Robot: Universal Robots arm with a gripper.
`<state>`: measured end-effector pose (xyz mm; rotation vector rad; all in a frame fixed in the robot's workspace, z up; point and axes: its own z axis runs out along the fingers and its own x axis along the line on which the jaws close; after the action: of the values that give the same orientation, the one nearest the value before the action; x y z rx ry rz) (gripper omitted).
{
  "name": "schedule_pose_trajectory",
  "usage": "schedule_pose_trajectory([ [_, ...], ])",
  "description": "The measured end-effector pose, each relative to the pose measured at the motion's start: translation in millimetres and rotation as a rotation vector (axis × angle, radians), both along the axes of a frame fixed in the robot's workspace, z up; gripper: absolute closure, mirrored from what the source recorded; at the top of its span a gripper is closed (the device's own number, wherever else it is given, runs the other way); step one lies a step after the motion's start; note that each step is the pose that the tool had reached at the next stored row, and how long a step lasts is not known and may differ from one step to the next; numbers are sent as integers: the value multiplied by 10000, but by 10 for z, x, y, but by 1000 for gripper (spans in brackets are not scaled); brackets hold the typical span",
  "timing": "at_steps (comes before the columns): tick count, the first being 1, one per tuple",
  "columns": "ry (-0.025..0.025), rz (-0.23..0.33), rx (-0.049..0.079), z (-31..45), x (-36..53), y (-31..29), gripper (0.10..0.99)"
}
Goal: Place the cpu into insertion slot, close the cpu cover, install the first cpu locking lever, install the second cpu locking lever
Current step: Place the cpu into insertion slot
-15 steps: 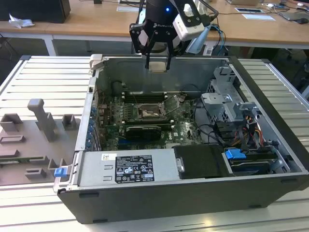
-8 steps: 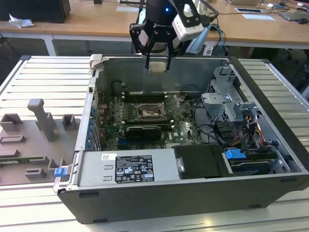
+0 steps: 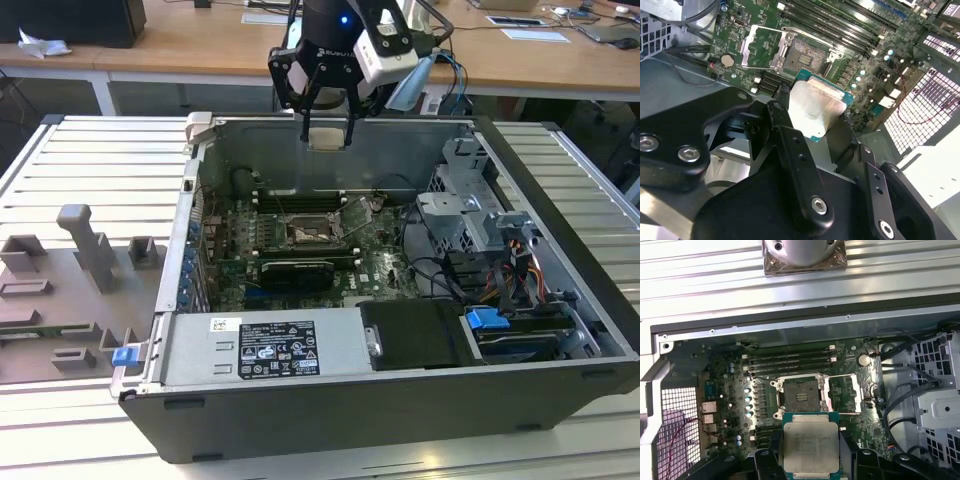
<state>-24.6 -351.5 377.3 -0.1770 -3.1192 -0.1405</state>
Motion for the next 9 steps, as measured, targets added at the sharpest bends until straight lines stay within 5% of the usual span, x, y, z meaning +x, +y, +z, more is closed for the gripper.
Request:
schedule_pose_trajectory([
  [9,0,-240,0,0,0,0,549],
])
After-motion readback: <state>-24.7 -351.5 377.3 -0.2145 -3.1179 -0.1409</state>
